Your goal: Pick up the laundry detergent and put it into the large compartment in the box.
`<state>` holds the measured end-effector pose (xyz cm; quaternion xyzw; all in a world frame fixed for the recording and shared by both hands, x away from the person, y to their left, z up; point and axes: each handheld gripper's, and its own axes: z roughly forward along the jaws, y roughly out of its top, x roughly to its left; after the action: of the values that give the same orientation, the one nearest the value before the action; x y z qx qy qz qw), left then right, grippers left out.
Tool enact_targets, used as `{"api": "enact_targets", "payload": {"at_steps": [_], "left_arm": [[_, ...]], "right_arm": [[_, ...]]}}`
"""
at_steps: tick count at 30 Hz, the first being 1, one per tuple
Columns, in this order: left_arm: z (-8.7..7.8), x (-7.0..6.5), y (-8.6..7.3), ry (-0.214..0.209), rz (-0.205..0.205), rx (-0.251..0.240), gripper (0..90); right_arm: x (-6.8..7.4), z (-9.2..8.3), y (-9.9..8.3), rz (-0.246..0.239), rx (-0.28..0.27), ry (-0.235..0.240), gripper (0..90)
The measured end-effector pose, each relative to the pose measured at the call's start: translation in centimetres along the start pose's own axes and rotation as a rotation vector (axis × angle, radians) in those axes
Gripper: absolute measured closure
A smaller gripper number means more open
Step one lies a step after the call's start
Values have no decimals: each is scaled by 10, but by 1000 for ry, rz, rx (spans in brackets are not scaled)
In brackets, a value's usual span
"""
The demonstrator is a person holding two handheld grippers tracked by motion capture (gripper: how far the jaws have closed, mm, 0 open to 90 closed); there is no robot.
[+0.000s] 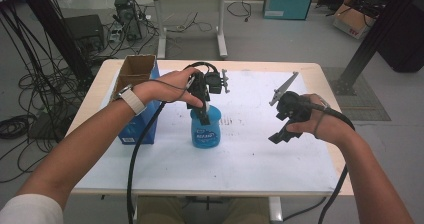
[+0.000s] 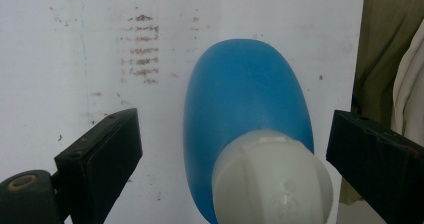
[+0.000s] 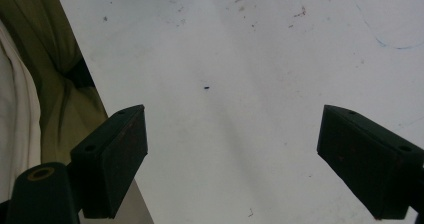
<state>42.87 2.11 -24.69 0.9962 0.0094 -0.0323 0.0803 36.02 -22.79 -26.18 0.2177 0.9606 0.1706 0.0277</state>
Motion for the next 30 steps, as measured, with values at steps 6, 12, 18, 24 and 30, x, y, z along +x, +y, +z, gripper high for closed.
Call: {"api": "enact_targets", "payload": {"at_steps": [6,12,18,24,30], "left_arm": [[0,0,0,-2,-1,2,79],[0,0,1,-7,-1,3,84],[1,0,1,-6,2,5,84],[1,1,1,-12,0,3,83],[1,1,1,-10,-2,3,76]], "right_arm": [[0,0,0,1,-1,0,128],[0,0,0,0,0,0,127],[-1,0,-1,1,-1,3,128],[-1,0,-1,2,-1,1,128],[-1,1,-1,4,1,2,128]]}}
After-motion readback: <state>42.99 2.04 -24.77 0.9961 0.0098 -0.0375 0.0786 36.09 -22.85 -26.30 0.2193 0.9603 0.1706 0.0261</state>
